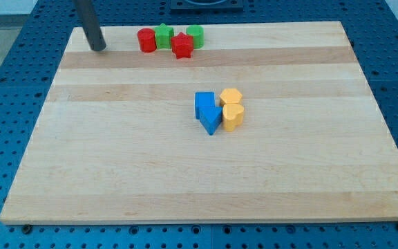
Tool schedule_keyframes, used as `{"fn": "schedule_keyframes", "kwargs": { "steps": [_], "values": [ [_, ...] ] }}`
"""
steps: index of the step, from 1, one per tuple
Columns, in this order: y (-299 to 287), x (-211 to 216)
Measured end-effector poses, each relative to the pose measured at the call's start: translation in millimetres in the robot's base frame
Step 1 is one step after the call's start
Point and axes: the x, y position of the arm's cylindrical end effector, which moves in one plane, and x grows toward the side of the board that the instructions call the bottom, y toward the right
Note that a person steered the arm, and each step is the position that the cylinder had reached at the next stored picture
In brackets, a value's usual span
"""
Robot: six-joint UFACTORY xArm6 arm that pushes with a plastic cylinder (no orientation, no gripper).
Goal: Push the red blocks slightly to right
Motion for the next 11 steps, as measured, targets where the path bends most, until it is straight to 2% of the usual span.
{"fn": "schedule_keyframes", "kwargs": {
  "steps": [1, 2, 3, 5, 6, 8, 11],
  "values": [
    [28, -31],
    [30, 7],
    [46, 24],
    [22, -6],
    [57, -18],
    [78, 6],
    [66, 23]
  ]
}}
